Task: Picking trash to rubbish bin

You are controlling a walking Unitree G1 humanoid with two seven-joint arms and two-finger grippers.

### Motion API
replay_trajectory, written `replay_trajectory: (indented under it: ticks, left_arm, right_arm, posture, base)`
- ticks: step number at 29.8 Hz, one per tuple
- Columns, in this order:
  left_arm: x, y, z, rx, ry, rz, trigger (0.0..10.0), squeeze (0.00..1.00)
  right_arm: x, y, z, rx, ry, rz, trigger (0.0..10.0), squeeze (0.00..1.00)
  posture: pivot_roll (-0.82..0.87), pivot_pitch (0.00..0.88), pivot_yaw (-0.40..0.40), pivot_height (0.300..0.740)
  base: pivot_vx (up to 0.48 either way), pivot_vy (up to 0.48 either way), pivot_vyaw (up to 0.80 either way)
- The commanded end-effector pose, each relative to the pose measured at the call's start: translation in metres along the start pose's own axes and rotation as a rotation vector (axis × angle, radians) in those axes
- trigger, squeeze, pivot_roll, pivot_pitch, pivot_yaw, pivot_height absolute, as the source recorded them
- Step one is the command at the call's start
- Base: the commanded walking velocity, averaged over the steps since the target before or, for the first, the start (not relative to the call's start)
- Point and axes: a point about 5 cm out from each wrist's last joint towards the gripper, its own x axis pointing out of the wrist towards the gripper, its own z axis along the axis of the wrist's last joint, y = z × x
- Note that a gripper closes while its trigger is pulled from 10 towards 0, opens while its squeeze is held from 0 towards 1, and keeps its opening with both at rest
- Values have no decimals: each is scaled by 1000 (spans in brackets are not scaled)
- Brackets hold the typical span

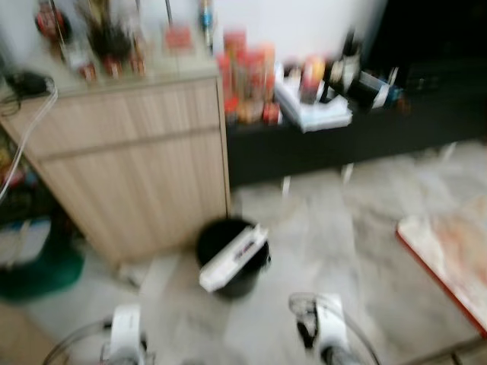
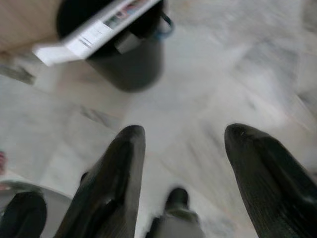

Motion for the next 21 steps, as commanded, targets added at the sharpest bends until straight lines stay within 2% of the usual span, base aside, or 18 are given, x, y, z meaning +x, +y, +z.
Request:
replay_trajectory:
  ticks: [1, 12, 21]
  left_arm:
    - [1, 4, 6, 6, -18, 11, 10000, 0]
    - [2, 4, 7, 12, -20, 8, 10000, 0]
    - [2, 5, 6, 30, -11, 8, 10000, 0]
  right_arm:
    - [2, 4, 4, 9, -12, 6, 10000, 0]
    - [1, 4, 3, 13, -10, 4, 10000, 0]
    - [1, 5, 1, 18, -5, 3, 10000, 0]
  posture:
    - [-31, 33, -23, 740]
    - [-26, 27, -17, 740]
    - [-25, 25, -11, 740]
  base:
    - [-259, 0, 0]
    - [-254, 0, 0]
    - [0, 0, 0]
